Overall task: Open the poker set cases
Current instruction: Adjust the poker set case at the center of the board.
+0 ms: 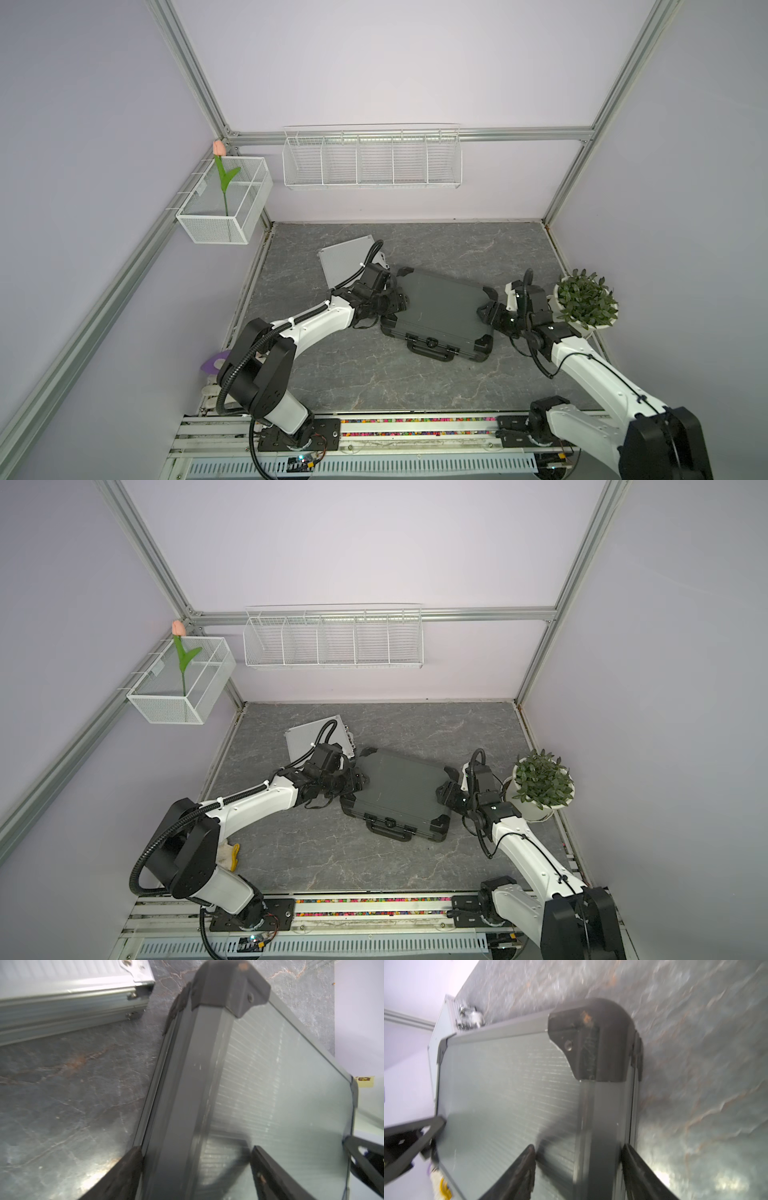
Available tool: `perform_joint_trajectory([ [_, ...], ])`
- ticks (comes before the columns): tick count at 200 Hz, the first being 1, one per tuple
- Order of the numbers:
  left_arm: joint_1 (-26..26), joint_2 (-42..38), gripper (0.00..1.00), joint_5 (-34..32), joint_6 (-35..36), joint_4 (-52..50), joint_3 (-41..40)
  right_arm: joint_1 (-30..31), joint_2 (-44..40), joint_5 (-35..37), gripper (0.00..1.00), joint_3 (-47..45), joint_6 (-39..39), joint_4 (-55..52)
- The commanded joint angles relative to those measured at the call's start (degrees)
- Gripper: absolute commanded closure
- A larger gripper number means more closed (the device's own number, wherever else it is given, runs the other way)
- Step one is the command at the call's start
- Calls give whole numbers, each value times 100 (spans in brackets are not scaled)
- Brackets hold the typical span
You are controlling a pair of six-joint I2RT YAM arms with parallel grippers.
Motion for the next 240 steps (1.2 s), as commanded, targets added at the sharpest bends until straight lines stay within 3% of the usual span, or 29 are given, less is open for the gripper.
perform_joint_trajectory([
  [1,-757,264,22,2411,-525,467,-8,223,509,-940,34,164,-443,763],
  [37,-773,241,22,2260,-493,328,32,203,991,-1061,33,580,-535,885],
  [100,-774,377,23,2259,-466,134,418,-99,1063,-1091,25,457,-582,990],
  [132,-775,457,23,1971,-231,-80,545,-324,948,-1207,11,393,-670,697],
  [194,-881,591,34,2037,-516,465,277,-307,678,-1662,14,90,-649,364],
  [240,-1013,639,34,2001,-430,278,369,-179,-211,-1601,16,-445,-395,98],
])
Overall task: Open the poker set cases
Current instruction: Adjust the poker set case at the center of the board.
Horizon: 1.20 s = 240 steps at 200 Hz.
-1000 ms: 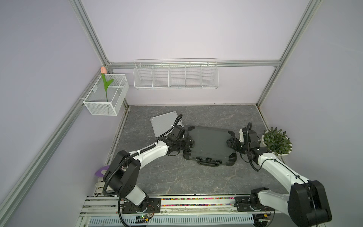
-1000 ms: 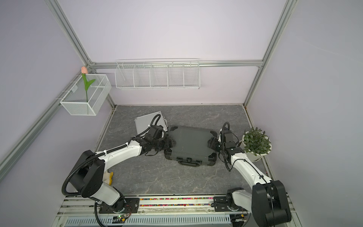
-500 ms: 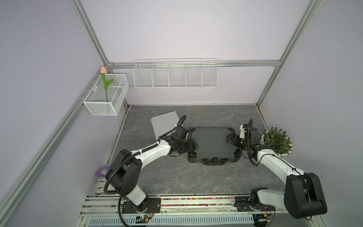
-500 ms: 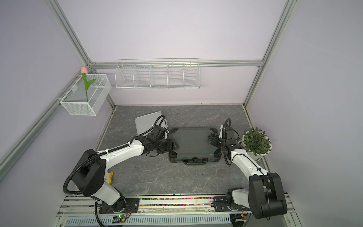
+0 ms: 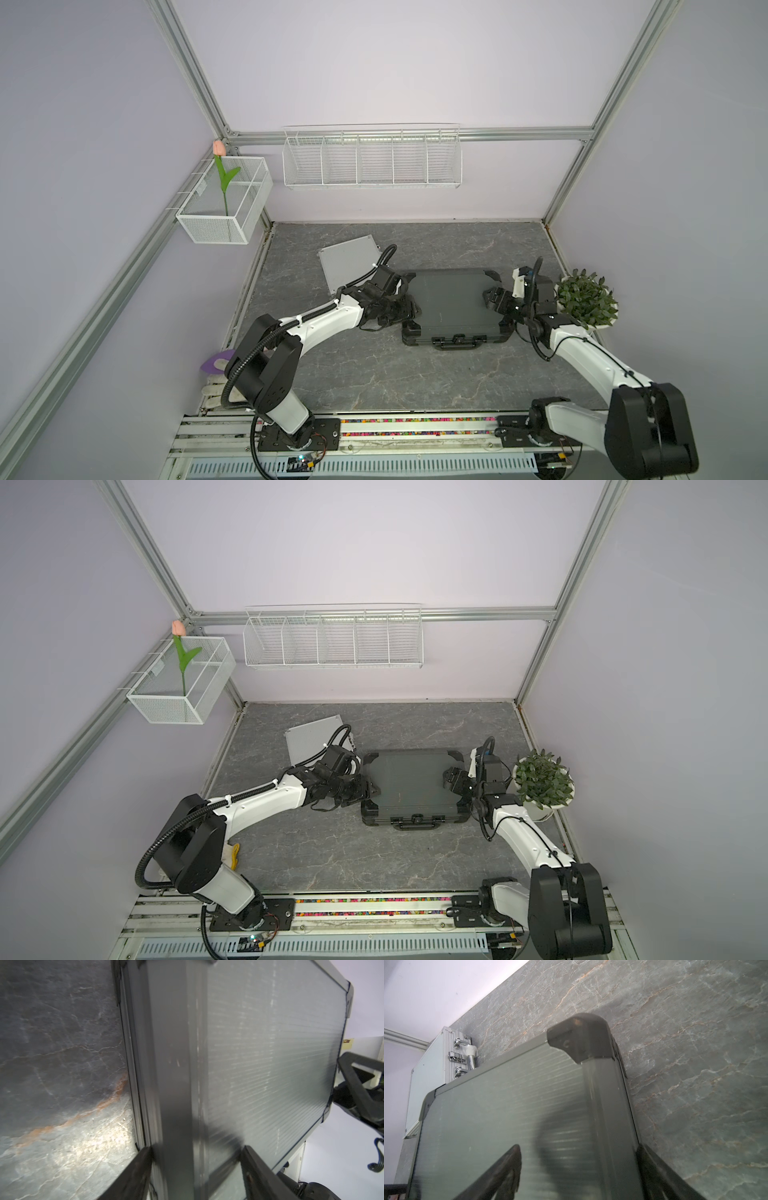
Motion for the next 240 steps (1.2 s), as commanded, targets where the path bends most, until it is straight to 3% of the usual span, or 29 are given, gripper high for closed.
perform_joint_trajectory([
  [1,-652,408,34,1167,-82,796,23,446,-512,-1589,16,-439,462,-719],
  [44,-784,461,34,1135,-173,906,2,780,-1188,-1680,27,-1091,855,-678],
  [118,-979,218,34,1031,-606,1161,-335,1103,-1808,-1621,26,-1445,1121,-973],
  [240,-975,-308,32,564,-603,914,-668,1450,-748,-1928,32,-1229,1387,-22],
])
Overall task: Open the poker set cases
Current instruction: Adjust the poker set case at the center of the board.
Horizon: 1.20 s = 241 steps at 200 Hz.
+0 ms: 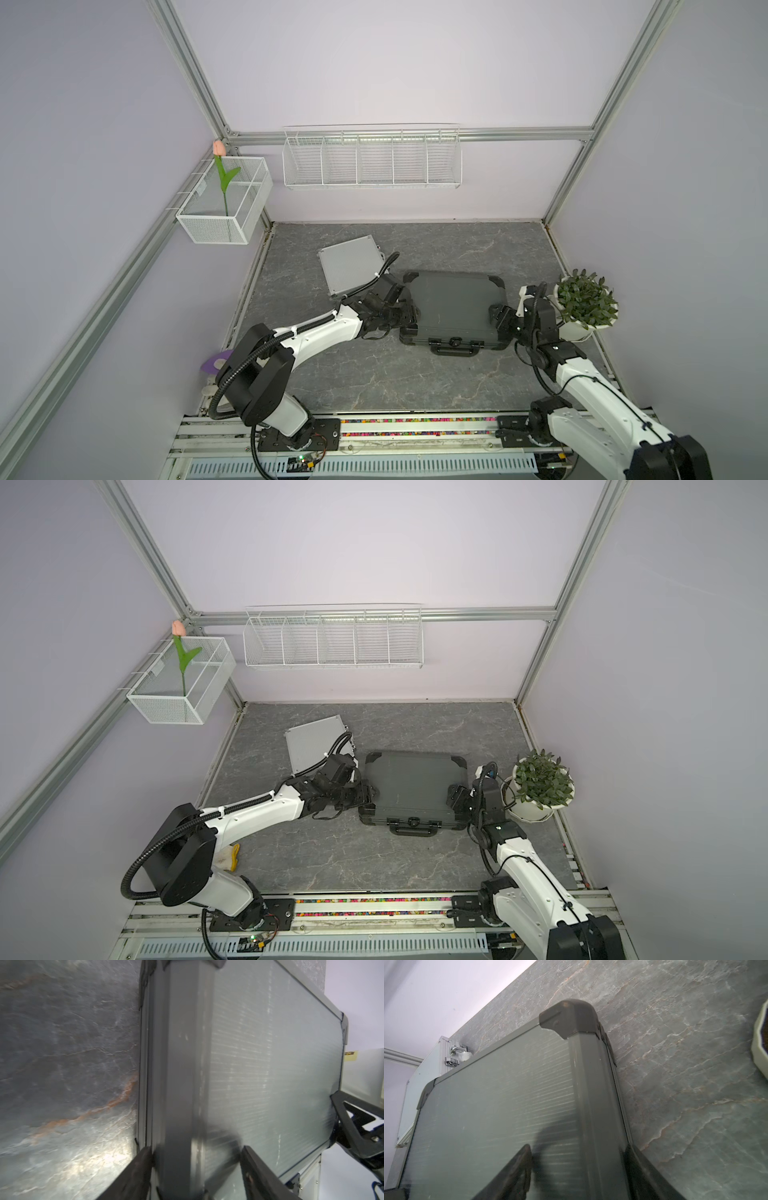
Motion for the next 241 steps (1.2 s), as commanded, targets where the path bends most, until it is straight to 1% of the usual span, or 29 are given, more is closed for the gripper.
perform_joint_trajectory([
  [1,-580,154,32,1547,-285,475,-145,777,442,-2890,32,-228,586,-231],
  [22,-579,103,32,1453,-254,410,-182,781,398,-2855,31,-248,585,-314],
  [45,-571,62,32,1386,-195,327,-164,779,198,-2642,28,-224,484,-570],
  [66,-541,-40,31,1184,-76,105,-114,758,-30,-2248,20,-14,269,-1181],
  [84,-445,-239,29,975,23,-90,-94,699,-255,-1899,15,247,86,-1709],
  [118,-186,-646,29,794,154,-323,-130,543,-643,-1519,0,683,-199,-2493],
  [138,-63,-875,28,714,201,-414,-191,503,-839,-1358,4,832,-259,-2938],
  [162,51,-1124,27,588,417,-594,-194,505,-1191,-1424,4,831,-217,-3241],
  [178,80,-1247,27,295,739,-876,-72,521,-1443,-1583,3,739,-252,-3321],
  [198,80,-1358,27,-72,1049,-1104,70,522,-1732,-1411,3,587,-267,-3576],
  [223,80,-1323,27,-386,915,-1305,159,521,-1975,-1358,3,498,-158,-3780],
  [241,90,-1180,27,-464,841,-1283,120,525,-2107,-1457,0,420,-15,-3774],
])
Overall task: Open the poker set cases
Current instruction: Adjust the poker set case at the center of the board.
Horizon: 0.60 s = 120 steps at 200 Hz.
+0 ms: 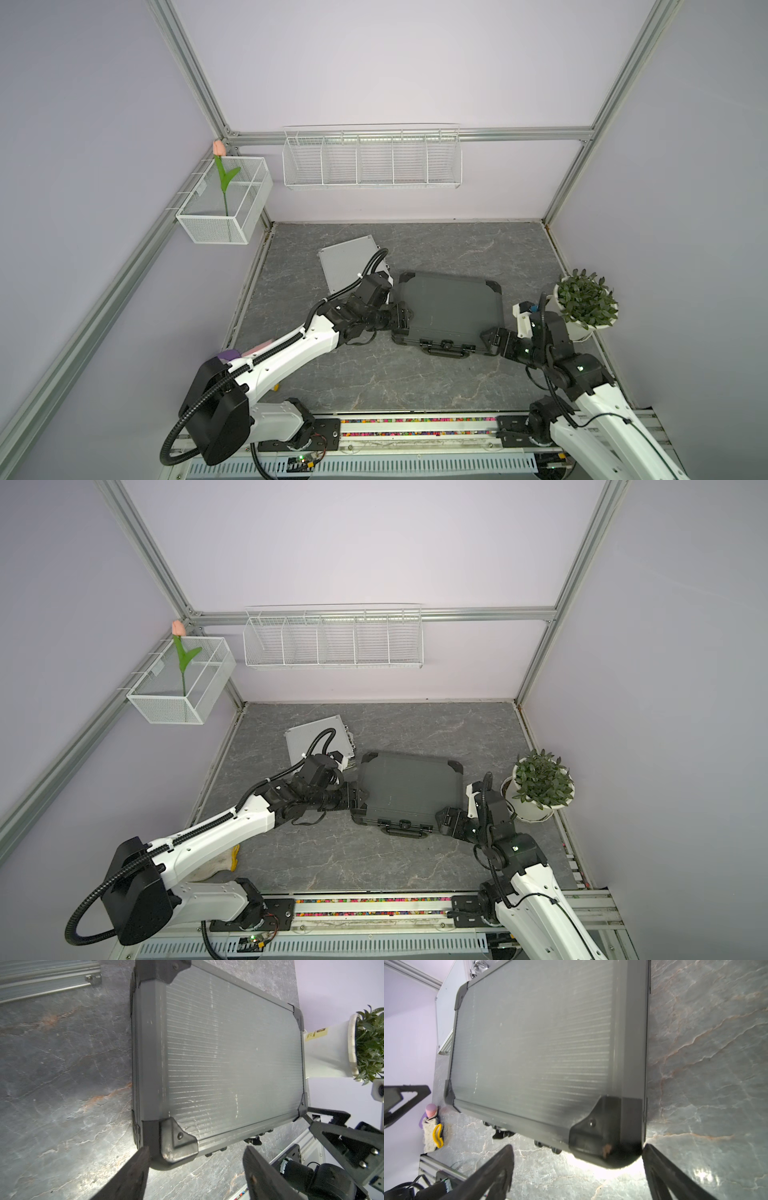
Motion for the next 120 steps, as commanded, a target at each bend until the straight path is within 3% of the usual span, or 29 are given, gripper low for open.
perform_joint_trajectory([
  [1,13,139,27,-335,34,-240,115,71,-163,-450,0,-176,233,-222],
  [47,21,812,27,347,-121,192,165,144,-229,-828,7,-430,377,-44],
  [86,21,1090,27,789,-369,512,129,223,-503,-1410,7,-1180,625,1056],
  [120,-28,1177,27,1203,-951,1120,-160,232,-941,-1434,7,-1907,1021,2028],
])
